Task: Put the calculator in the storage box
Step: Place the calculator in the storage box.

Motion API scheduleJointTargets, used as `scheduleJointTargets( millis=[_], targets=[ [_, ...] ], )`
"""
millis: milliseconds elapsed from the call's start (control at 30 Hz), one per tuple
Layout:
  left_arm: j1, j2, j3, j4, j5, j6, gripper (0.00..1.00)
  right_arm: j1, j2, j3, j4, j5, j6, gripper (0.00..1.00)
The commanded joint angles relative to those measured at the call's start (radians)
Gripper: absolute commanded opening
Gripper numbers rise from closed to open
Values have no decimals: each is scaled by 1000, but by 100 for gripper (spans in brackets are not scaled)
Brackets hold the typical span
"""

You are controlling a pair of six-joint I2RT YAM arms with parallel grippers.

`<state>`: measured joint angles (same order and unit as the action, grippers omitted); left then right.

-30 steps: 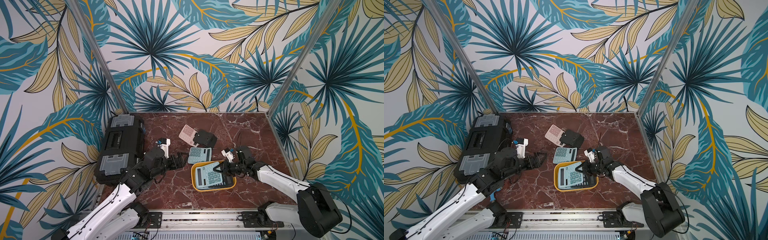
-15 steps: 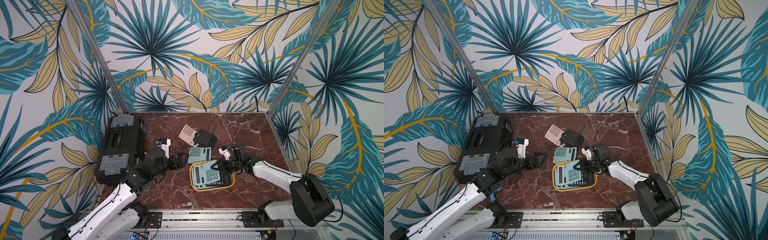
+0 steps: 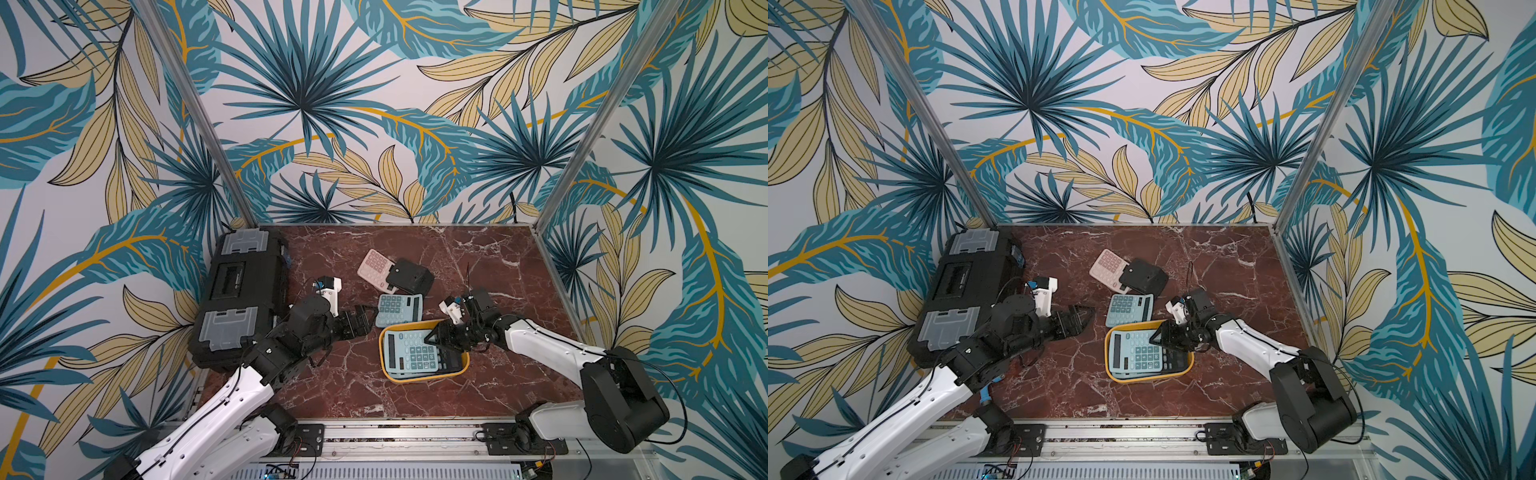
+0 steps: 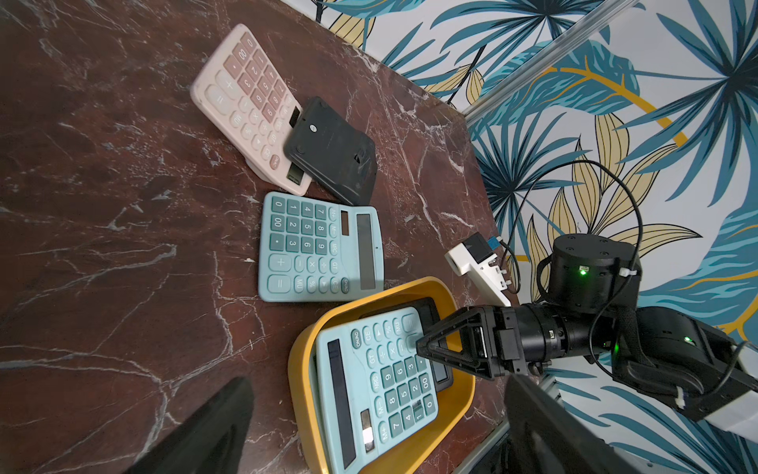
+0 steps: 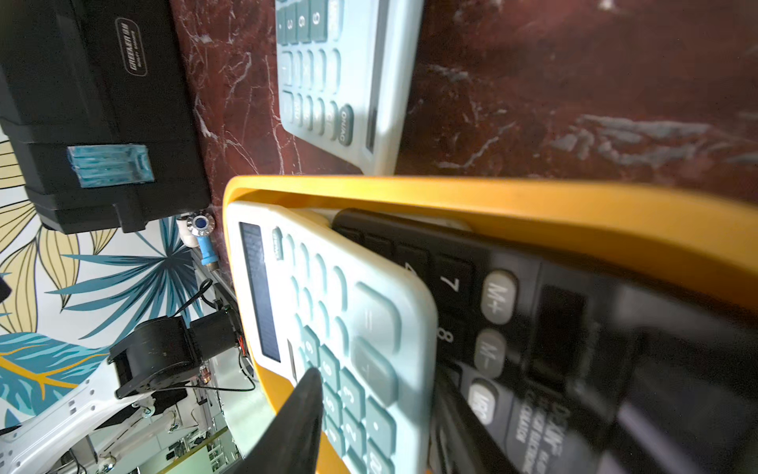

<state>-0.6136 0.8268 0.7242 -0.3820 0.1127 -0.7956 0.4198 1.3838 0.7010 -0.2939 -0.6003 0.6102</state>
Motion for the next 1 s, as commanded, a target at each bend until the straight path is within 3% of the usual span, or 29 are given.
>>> scheduleJointTargets(
  millis=[0,533,867,967],
  targets=[
    [-2,0,-14,17,1,10,100,4,-17,29,-75,36,-43,48],
    [-1,15,-19,20,8,12,100,39,43,78,-68,43,-33,48],
    [-2,22,-20,9,8,22,100,40,-52,82,-111,70,-34,48],
    [-2,25,-24,9,8,24,100,40,-126,72,-106,68,-28,53]
  ],
)
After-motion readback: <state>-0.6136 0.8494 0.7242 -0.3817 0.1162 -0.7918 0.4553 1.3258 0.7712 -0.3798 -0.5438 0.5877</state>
